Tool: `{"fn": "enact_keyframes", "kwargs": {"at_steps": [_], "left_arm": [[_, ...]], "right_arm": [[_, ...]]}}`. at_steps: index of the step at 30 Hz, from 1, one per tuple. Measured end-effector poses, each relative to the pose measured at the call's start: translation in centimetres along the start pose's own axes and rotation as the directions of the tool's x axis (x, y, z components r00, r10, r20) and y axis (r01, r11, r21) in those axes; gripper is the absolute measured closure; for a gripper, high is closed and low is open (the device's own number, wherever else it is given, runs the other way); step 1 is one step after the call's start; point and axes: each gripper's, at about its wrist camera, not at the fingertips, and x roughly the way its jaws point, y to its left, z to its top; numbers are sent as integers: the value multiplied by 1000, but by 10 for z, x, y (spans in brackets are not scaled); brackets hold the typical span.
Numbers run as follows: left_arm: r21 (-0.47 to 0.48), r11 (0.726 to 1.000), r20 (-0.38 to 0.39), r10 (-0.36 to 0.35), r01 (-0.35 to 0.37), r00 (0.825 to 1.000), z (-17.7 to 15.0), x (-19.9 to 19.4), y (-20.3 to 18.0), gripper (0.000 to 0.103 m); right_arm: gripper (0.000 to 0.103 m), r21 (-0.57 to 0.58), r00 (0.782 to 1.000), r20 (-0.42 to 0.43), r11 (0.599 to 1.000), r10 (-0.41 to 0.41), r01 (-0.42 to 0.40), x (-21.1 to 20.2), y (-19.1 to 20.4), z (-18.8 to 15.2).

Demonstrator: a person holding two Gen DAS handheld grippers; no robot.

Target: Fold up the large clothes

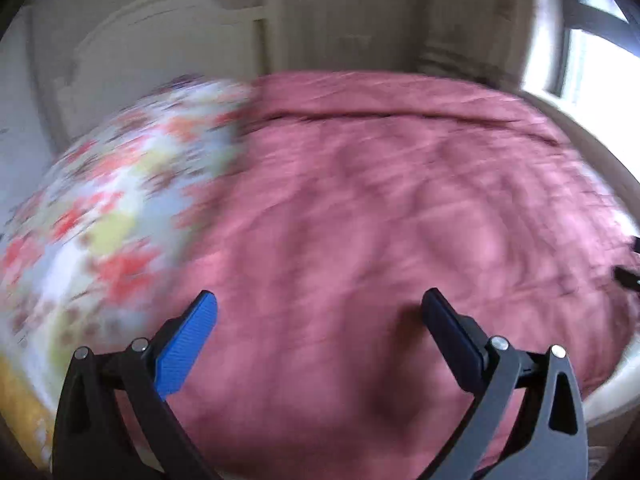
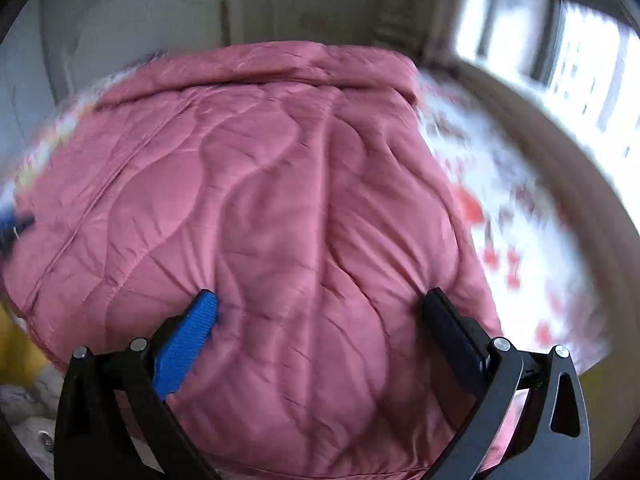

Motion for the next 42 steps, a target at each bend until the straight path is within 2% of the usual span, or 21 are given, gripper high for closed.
{"fn": "enact_keyframes", "kwargs": {"at_steps": [1,3,4,6,8,10,12,13,15,16,18,20,22,25,27,31,35,37,38,42], "left_arm": [[-33,999,-17,1,-2,1000,-7,4,15,2],[-91,995,4,-26,26,1000,-14,2,33,2],[-97,995,0,-3,3,1000,-15,-2,36,2],[-115,993,0,-30,30,1000,-13,-9,37,3],[-117,988,51,-94,99,994,-11,-26,26,3],[-23,990,103,-136,139,985,-10,-43,-1,2],[99,983,110,-166,155,980,-14,-46,-33,2],[146,978,100,-162,147,982,-17,-42,-46,2],[221,968,43,-133,120,990,-33,-23,-70,2],[192,973,95,-146,125,985,-38,-25,-68,2],[161,973,71,-180,167,981,-36,-20,-59,2],[159,971,46,-185,176,982,-33,-19,-55,2],[150,977,46,-160,151,986,-33,-22,-51,2],[120,981,43,-155,149,987,-36,-23,-40,2],[123,981,48,-155,148,987,-40,-25,-36,2],[140,982,57,-136,127,989,-43,-27,-38,2],[137,982,58,-138,129,989,-44,-28,-37,2],[136,982,58,-139,131,989,-44,-28,-37,2],[136,982,58,-140,131,989,-44,-28,-37,2],[136,982,56,-139,131,989,-44,-27,-38,2]], "right_arm": [[4,8,1000,10,1000,-9,9,-2,-2,-2],[5,-13,998,10,998,-61,61,-8,7,-1],[5,-17,997,23,998,-68,68,-12,12,-1],[5,-40,997,72,999,0,3,-26,29,-1],[5,-112,993,88,992,76,-66,-34,57,-2],[5,-204,992,74,975,104,-87,-31,89,-7],[5,-276,993,27,956,112,-100,-19,112,-15],[4,-283,992,44,954,115,-98,-12,120,-21],[4,-249,989,46,961,139,-123,-8,116,-21],[4,-251,989,29,958,148,-136,-8,112,-19],[5,-262,990,12,956,140,-132,-12,106,-16],[5,-233,994,38,968,101,-90,-23,89,-12],[5,-158,997,60,987,54,-44,-29,65,-8],[4,-15,999,22,999,-29,29,-17,19,-9],[4,3,999,48,1000,-13,12,-17,5,-16],[5,-1,997,42,998,-68,69,-26,15,-16],[5,-59,994,107,998,-27,34,-35,39,-14],[5,-102,997,76,995,-15,23,-22,47,-19],[4,-109,995,100,994,-13,24,-19,48,-23],[5,-98,997,79,995,9,-1,-20,42,-21]]}}
